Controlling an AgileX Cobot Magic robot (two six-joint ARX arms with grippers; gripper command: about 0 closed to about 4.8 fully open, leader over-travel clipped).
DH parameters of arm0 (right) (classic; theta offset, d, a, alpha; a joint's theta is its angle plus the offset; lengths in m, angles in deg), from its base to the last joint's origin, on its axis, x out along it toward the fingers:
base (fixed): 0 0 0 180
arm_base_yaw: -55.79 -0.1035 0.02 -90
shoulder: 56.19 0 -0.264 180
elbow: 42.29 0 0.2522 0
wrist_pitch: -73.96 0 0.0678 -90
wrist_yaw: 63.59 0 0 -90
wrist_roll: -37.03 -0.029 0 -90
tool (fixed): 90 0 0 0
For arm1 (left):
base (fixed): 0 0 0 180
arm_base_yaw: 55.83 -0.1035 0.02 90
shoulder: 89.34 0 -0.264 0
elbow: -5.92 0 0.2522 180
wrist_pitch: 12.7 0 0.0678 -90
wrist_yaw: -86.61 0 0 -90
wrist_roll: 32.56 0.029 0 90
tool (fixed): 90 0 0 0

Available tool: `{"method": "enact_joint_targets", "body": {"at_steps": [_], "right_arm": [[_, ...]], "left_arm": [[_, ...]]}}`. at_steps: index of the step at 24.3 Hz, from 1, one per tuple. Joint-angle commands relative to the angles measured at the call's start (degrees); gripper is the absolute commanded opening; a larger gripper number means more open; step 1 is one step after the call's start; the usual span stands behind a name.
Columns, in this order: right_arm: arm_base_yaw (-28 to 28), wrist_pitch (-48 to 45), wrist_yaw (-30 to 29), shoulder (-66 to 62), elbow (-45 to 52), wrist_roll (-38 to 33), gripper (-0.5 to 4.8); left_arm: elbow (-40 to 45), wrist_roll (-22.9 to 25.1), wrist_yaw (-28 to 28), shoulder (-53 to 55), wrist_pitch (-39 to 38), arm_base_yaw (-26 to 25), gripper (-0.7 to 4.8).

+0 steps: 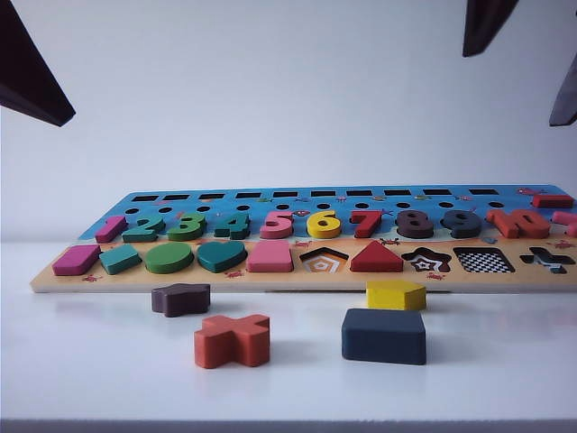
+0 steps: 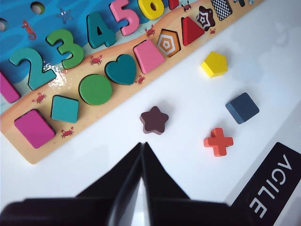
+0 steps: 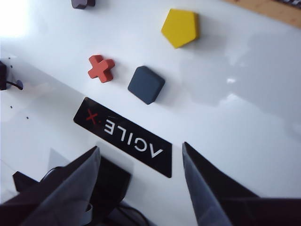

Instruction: Insert the cube into the slot.

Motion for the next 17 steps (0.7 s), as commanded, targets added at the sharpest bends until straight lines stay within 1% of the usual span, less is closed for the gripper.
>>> {"method": "enact_joint_targets", "body": {"at_steps": [1, 6, 10, 15, 16, 17], "right_arm": [[-1.18, -0.83, -1.27, -1.57, -0.26, -6.25, 3.19], [-3.15, -2.84, -2.27, -4.50, -0.24, -13.25, 3.15], [-5.16, -4.63, -4.26, -7.15, -0.24, -16.31, 3.15], [-7.72, -6.05, -3.93, -11.61, -0.24, -18.43, 3.15], [-8.20, -6.69, -3.48, -12.35, -0.24, -18.71, 3.15], [-9.27, -7.98, -1.53, -13.66, -0.24, -20.24, 3.15]], "left_arm": [[-0.26, 0.04, 0.11, -0.02, 0.83, -0.04, 0.10], [-0.26, 0.04, 0.11, 0.00, 0.83, -0.02, 0.10], [-0.26, 0.04, 0.11, -0.02, 0.83, -0.02, 0.10], [-0.26, 0.04, 0.11, -0.02, 0.85, -0.02, 0.10], [-0.26, 0.04, 0.11, -0.02, 0.85, -0.02, 0.10], [-0.26, 0.07, 0.11, -0.02, 0.83, -0.02, 0.10]]}}
